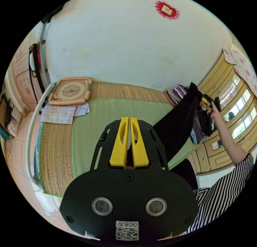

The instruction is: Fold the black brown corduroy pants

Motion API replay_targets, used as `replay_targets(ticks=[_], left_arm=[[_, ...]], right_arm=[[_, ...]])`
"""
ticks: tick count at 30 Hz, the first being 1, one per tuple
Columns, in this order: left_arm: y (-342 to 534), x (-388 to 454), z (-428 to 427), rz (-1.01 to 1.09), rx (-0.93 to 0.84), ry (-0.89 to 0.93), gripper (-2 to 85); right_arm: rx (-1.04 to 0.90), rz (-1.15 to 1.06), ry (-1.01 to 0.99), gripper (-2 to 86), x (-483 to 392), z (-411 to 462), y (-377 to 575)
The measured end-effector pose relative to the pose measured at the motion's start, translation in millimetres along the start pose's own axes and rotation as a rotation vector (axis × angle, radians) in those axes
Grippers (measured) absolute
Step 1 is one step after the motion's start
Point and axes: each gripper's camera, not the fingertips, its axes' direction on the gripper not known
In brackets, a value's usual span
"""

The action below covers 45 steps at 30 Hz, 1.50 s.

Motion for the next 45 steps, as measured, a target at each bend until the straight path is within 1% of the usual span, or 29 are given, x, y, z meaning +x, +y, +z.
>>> replay_targets(ticks=[2,3,5,6,7,8,10,12,15,18,21,22,23,25,26,27,28,31,33,34,35,36,38,39,40,42,43,45], left_arm=[[37.7,22.1,55.8,0.068,-0.225,0.063,6.3],[49.1,26.8,69.3,0.080,-0.287,0.078,7.2],[92.7,43.2,113.6,0.114,-0.508,0.124,9.8],[101.7,47.2,121.6,0.128,-0.556,0.124,10.3],[113.7,55.3,125.4,0.165,-0.543,0.070,10.6],[117.1,62.9,118.3,0.196,-0.457,-0.027,10.3],[113.0,70.7,122.8,0.233,-0.498,-0.059,8.0],[104.6,77.5,124.6,0.279,-0.516,-0.079,3.7],[90.2,81.6,125.1,0.319,-0.551,-0.077,1.9],[56.2,67.9,103.1,0.284,-0.472,-0.063,1.1],[-6.8,42.6,68.0,0.277,-0.340,-0.214,0.7],[-38.7,28.1,51.1,0.233,-0.257,-0.258,0.6],[-71.3,10.1,33.0,0.126,-0.152,-0.230,0.5],[-108.0,-10.7,17.3,-0.019,-0.042,-0.175,0.4],[-122.3,-15.3,13.9,-0.056,-0.001,-0.225,0.3],[-126.3,-15.6,14.2,-0.066,0.003,-0.264,0.2],[-129.1,-14.7,18.2,-0.086,-0.010,-0.314,0.2],[-103.1,-2.6,41.3,-0.039,-0.088,-0.247,0.1],[-71.2,5.1,63.8,-0.031,-0.192,-0.181,0.1],[-46.5,9.7,79.9,-0.037,-0.278,-0.171,0.1],[-21.8,13.4,94.5,-0.051,-0.361,-0.191,0.0],[-10.1,14.9,101.5,-0.056,-0.405,-0.205,0.0],[29.4,17.6,123.7,-0.070,-0.571,-0.310,0.0],[35.4,19.3,123.2,-0.057,-0.550,-0.313,0.0],[40.2,23.1,115.7,-0.030,-0.480,-0.341,0.0],[38.6,19.3,116.6,-0.043,-0.556,-0.419,0.0],[38.0,15.4,115.6,-0.014,-0.574,-0.431,0.0],[36.7,2.6,111.1,-0.046,-0.582,-0.420,0.0]], right_arm=[[-0.052,0.060,0.060,1.3,27.5,23.5,-3.1],[-0.066,0.079,0.075,1.3,36.5,29.1,-0.8],[-0.132,0.186,0.142,1.1,77.6,51.0,16.3],[-0.156,0.217,0.155,0.9,87.7,56.3,21.8],[-0.180,0.248,0.165,0.5,102.8,63.8,33.5],[-0.191,0.256,0.146,0.4,112.8,69.7,45.5],[-0.231,0.257,0.115,0.2,121.2,80.2,61.4],[-0.268,0.230,0.129,0.1,121.0,90.0,75.0],[-0.323,0.175,0.126,0.2,112.4,104.2,93.5],[-0.371,0.127,0.118,0.3,101.8,116.5,109.0],[-0.475,0.045,0.156,0.4,85.4,136.2,125.8],[-0.521,0.003,0.177,0.5,76.8,145.7,133.2],[-0.555,-0.043,0.203,0.5,66.9,154.7,140.1],[-0.594,-0.099,0.227,0.6,51.7,168.4,150.7],[-0.632,-0.137,0.234,0.7,41.1,179.5,158.1],[-0.652,-0.157,0.242,0.7,35.6,185.0,161.6],[-0.679,-0.197,0.264,0.8,24.5,194.9,167.7],[-0.696,-0.302,0.313,0.9,-0.4,212.5,175.4],[-0.697,-0.337,0.347,0.9,-9.3,221.6,175.8],[-0.701,-0.353,0.369,0.9,-13.4,227.5,175.7],[-0.706,-0.359,0.390,0.9,-16.7,233.3,175.9],[-0.709,-0.360,0.394,0.9,-18.3,236.0,176.4],[-0.740,-0.351,0.406,0.8,-22.9,247.6,182.9],[-0.735,-0.346,0.412,0.7,-24.2,249.0,184.8],[-0.709,-0.336,0.411,0.7,-28.6,248.2,186.8],[-0.711,-0.305,0.398,0.6,-34.7,248.3,190.6],[-0.721,-0.295,0.383,0.5,-40.3,248.4,195.6],[-0.731,-0.304,0.371,0.4,-51.8,248.0,207.8]])
